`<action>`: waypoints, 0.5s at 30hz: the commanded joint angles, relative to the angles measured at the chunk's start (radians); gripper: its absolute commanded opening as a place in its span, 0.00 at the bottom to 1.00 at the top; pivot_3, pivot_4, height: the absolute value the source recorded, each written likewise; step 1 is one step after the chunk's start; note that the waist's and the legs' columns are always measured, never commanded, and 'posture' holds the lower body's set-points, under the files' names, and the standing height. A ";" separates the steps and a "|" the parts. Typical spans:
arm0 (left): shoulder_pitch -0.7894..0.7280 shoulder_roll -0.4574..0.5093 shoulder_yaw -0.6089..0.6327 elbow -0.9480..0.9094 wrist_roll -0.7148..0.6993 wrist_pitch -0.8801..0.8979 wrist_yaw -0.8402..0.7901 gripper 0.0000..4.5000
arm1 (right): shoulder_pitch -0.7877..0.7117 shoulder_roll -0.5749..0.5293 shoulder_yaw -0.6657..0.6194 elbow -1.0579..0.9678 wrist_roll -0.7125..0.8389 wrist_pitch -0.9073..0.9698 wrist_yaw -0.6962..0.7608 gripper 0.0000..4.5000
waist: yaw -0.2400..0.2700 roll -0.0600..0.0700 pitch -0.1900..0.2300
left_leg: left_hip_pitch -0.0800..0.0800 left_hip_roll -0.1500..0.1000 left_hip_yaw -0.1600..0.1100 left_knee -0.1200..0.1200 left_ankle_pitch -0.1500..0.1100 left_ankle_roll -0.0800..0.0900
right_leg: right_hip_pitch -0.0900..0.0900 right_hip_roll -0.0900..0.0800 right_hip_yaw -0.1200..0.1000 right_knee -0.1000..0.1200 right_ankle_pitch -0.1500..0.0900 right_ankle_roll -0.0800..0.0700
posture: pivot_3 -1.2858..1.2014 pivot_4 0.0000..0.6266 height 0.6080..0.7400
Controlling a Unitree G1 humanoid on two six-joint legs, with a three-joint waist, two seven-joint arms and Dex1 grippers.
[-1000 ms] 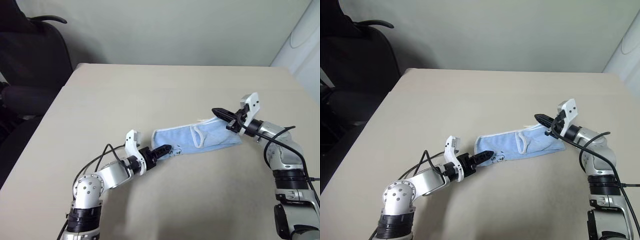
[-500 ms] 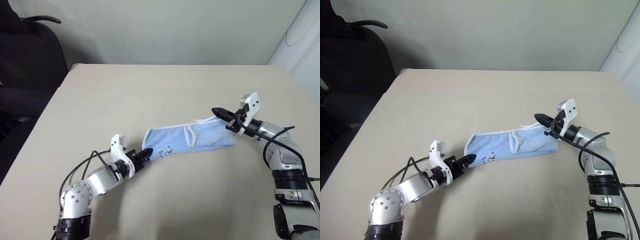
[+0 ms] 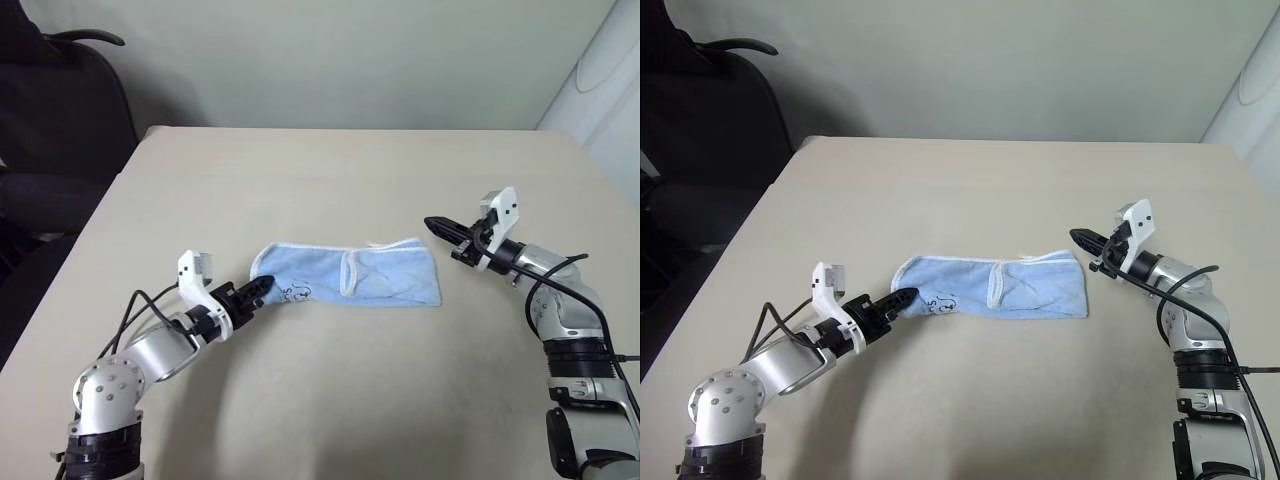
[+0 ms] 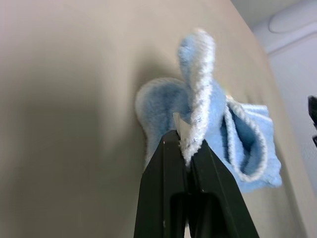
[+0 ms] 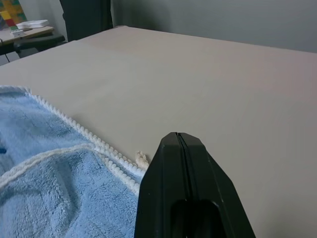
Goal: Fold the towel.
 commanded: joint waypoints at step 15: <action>-0.004 0.037 -0.017 0.049 0.034 0.017 -0.035 0.10 | 0.006 0.007 -0.015 -0.045 0.005 -0.022 -0.012 0.00 | 0.000 0.000 0.000 | 0.000 0.000 0.000 0.000 -0.001 -0.001 | 0.000 0.000 0.000 0.000 0.000 0.000 | 0.52 0.24 1.00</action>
